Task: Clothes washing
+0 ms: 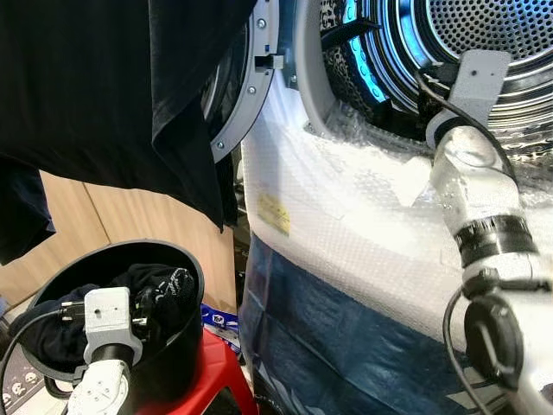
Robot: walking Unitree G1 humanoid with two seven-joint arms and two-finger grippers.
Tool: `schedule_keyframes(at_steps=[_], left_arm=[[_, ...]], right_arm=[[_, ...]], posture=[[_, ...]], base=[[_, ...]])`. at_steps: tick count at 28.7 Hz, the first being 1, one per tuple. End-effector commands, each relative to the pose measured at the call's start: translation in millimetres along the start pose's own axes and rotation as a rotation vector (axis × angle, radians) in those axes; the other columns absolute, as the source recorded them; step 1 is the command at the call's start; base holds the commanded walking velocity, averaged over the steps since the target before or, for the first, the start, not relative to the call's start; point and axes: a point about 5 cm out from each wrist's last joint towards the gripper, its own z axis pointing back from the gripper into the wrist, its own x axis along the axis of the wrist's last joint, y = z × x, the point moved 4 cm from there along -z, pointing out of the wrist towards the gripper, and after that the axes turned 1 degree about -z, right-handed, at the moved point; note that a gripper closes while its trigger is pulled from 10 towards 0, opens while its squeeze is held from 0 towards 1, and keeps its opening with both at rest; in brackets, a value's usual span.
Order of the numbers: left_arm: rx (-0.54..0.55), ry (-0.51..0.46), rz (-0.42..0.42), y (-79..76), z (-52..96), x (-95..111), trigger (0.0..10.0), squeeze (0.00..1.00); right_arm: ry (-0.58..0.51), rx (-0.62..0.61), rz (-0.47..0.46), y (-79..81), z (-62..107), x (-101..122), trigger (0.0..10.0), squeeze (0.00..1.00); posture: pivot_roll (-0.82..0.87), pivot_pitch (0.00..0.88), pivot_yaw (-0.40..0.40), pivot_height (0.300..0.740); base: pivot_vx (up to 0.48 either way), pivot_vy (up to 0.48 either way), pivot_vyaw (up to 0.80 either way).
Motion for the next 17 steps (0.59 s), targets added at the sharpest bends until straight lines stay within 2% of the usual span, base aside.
schedule_keyframes(at_steps=[1,2,6,9,14,15,17], left_arm=[[-0.011,0.013,-0.007,-2.9,4.1,-3,10.0,0.0],[-0.011,0.013,-0.007,-2.9,4.1,-3,10.0,0.0],[-0.012,0.013,-0.007,-0.7,3.2,-2,10.0,0.0],[-0.015,0.01,-0.012,0.5,1.9,-1,10.0,0.0],[-0.016,0.01,-0.014,0.7,1.7,0,10.0,0.0],[-0.019,0.01,-0.016,0.6,2.5,0,10.0,0.0],[-0.019,0.01,-0.016,0.6,2.5,0,10.0,0.0]], right_arm=[[0.032,0.003,0.046,-5.5,7.6,-4,10.0,0.0],[0.032,0.003,0.046,-5.5,7.6,-4,10.0,0.0],[0.027,-0.053,0.064,-27.4,15.7,0,10.0,0.0],[0.016,-0.052,0.1,-34.9,21.5,7,10.0,0.0],[0.014,-0.052,0.113,-37.7,24.4,9,10.0,0.0],[0.004,-0.062,0.148,-47.6,29.0,15,10.0,0.0],[0.004,-0.062,0.148,-47.6,29.0,15,10.0,0.0]], posture=[[0.07,0.0,-0.026,0.74],[0.07,0.0,-0.026,0.74],[0.06,0.0,-0.016,0.74],[0.07,0.0,-0.013,0.74],[0.07,0.0,-0.012,0.74],[0.07,0.0,-0.01,0.74],[0.07,0.0,-0.01,0.74]], base=[[0.0,0.0,0.0],[0.0,0.0,0.0],[0.0,0.0,0.0],[0.0,0.0,0.0],[0.0,0.0,0.0],[0.0,0.0,0.0],[0.0,0.0,0.0]])
